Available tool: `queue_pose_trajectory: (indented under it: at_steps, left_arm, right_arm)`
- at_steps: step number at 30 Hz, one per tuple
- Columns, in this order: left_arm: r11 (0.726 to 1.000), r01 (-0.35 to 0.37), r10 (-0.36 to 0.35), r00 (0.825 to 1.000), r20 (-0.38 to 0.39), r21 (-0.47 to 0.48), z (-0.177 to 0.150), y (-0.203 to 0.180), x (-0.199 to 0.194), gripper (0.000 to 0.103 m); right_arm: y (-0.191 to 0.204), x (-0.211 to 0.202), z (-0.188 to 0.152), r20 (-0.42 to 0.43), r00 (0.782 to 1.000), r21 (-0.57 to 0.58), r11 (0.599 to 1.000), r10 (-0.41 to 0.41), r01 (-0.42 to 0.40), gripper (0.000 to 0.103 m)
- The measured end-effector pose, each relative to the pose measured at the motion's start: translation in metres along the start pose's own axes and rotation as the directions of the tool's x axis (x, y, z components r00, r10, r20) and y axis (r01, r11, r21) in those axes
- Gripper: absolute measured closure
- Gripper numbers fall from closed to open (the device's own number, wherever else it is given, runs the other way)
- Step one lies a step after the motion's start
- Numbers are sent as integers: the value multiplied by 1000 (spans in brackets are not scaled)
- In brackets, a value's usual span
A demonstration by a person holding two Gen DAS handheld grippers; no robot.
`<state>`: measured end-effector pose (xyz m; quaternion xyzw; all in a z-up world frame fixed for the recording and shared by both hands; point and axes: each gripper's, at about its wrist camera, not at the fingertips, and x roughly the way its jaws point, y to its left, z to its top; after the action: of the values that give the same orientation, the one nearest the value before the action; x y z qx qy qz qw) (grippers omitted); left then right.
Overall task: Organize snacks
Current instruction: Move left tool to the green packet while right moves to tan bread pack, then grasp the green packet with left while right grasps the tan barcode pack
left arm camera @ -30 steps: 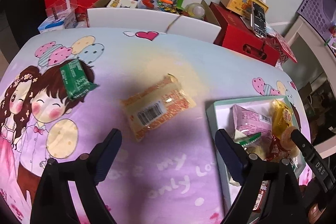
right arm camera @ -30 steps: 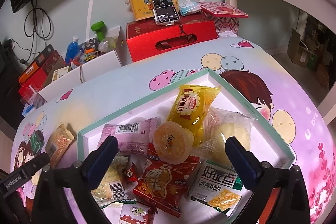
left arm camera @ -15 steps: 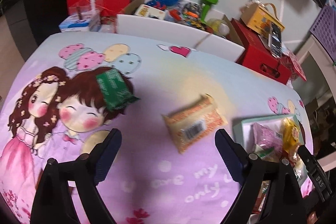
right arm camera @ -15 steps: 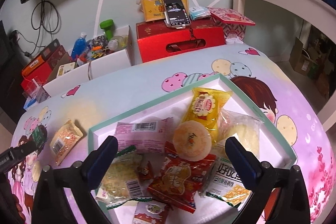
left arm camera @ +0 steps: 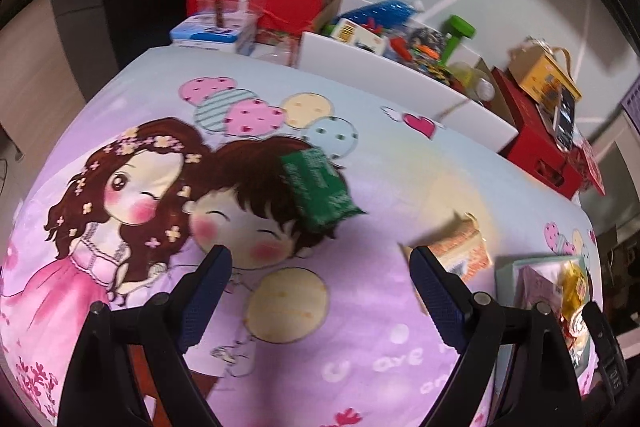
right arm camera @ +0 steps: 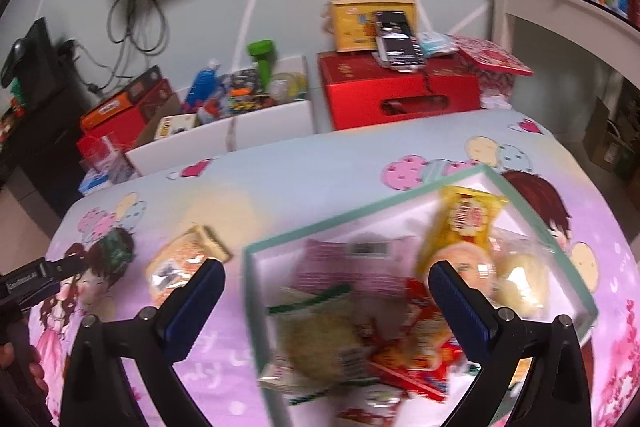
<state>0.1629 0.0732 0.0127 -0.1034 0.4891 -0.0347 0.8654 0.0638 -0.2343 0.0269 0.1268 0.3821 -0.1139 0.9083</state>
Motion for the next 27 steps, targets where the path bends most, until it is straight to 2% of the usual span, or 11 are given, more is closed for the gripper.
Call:
queue_pose_trajectory:
  at_steps: [8,15,27]
  left_arm:
    - [997,0,0,1000,-4,-75,8,34,6,13]
    - [998,8,-8,1000,-6,-64,16,33,19,13]
    - [998,50,-52,998,-47,-42,22,16,59,13]
  right_arm:
    - [48,7,-5,-13,996,-55,995,86,-86,0]
    - [90,22,-8,-49,990,-100,986,132,-136,0]
    - [138,71,-9,-138,985,-197,972,100,-126,1]
